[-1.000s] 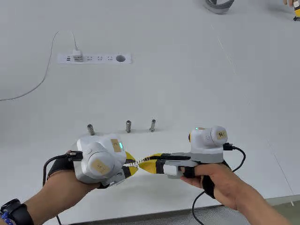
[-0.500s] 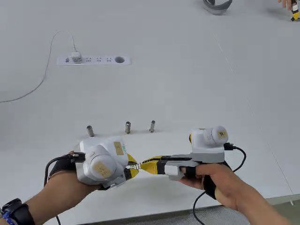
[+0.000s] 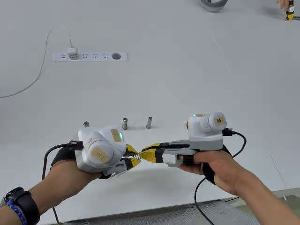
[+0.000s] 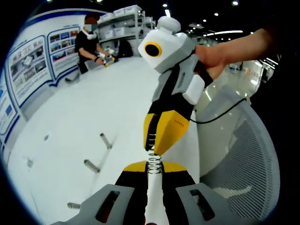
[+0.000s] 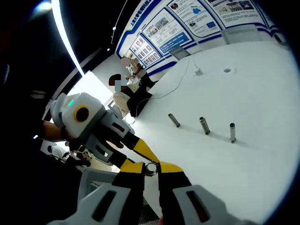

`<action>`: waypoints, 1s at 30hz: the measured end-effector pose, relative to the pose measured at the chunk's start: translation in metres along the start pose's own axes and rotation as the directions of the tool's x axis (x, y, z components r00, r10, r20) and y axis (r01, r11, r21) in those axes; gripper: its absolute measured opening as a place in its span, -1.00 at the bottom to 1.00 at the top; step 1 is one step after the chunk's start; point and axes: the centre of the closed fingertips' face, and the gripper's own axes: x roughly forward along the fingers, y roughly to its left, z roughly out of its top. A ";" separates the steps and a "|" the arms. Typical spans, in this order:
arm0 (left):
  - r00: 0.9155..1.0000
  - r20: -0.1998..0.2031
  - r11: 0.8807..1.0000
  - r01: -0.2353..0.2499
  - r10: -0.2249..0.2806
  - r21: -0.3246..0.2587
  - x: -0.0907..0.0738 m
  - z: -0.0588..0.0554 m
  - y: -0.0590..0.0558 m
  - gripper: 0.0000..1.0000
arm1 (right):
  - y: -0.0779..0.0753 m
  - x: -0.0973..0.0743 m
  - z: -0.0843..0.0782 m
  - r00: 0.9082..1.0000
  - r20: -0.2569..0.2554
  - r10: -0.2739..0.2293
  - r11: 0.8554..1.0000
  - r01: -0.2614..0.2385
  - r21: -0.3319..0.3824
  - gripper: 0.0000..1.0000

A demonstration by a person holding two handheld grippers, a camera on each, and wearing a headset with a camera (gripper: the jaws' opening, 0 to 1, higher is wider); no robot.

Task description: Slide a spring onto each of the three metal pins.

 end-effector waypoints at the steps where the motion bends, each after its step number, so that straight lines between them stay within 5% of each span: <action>1: 1.000 0.014 1.000 0.003 -0.003 -0.013 0.000 0.002 0.000 -0.81 | 0.000 -0.001 0.002 1.000 -0.007 -0.002 1.000 0.002 -0.011 -0.76; 7: 0.996 0.093 0.999 0.013 -0.008 -0.052 -0.002 0.018 0.004 -0.81 | -0.001 -0.012 0.013 0.998 -0.057 -0.011 0.996 0.006 -0.091 -0.76; 18: 0.991 0.131 0.998 0.035 -0.028 -0.046 -0.003 0.028 0.001 -0.81 | 0.004 -0.017 0.016 0.987 -0.159 -0.010 0.977 -0.024 -0.210 -0.75; 24: 0.989 0.141 0.998 0.046 -0.041 -0.034 -0.004 0.032 -0.001 -0.81 | 0.007 -0.020 0.014 0.974 -0.224 -0.014 0.951 -0.056 -0.304 -0.74; 30: 0.986 0.156 0.998 0.061 -0.057 -0.025 -0.006 0.038 -0.005 -0.81 | 0.010 -0.023 0.009 0.951 -0.306 -0.031 0.911 -0.099 -0.399 -0.73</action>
